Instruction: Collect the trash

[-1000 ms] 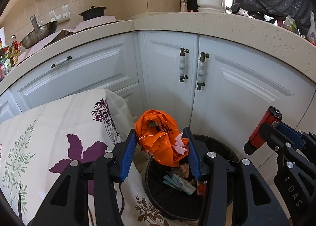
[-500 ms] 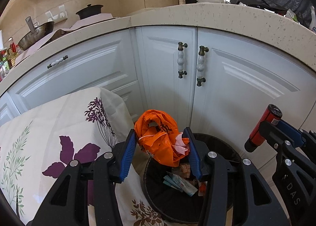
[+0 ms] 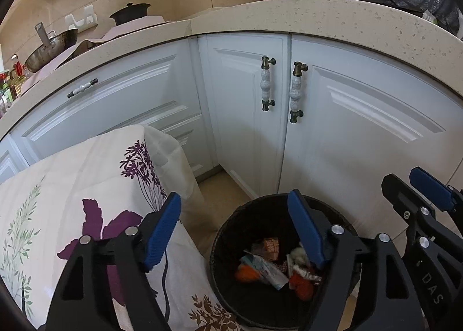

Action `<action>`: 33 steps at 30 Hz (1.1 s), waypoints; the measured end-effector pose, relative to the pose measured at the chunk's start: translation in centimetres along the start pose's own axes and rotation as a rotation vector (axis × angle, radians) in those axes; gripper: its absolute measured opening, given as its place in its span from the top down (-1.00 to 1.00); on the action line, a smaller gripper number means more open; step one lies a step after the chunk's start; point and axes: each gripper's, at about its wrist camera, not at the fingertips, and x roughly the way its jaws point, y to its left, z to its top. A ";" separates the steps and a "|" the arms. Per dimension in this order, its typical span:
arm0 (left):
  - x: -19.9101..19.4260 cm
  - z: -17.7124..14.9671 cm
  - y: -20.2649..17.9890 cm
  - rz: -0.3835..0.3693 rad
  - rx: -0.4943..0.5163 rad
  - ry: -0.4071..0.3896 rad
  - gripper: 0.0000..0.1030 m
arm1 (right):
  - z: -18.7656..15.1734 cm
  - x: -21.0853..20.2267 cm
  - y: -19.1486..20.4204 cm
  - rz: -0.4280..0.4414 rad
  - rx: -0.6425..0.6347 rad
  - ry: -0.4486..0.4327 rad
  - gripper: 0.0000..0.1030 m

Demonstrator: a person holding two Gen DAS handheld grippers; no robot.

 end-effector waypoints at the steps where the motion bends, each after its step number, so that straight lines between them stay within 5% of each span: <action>1: 0.0 0.0 0.0 0.000 0.001 -0.001 -0.46 | 0.0 -0.1 0.0 -0.003 0.000 -0.002 0.14; 18: -0.7 0.3 0.3 -0.011 -0.008 -0.011 -0.61 | 0.4 -1.7 -0.5 -0.057 0.029 -0.029 -0.29; 33: -4.5 -0.5 2.2 -0.026 0.005 -0.037 -0.63 | -0.3 -5.3 0.8 -0.081 0.033 -0.028 -0.45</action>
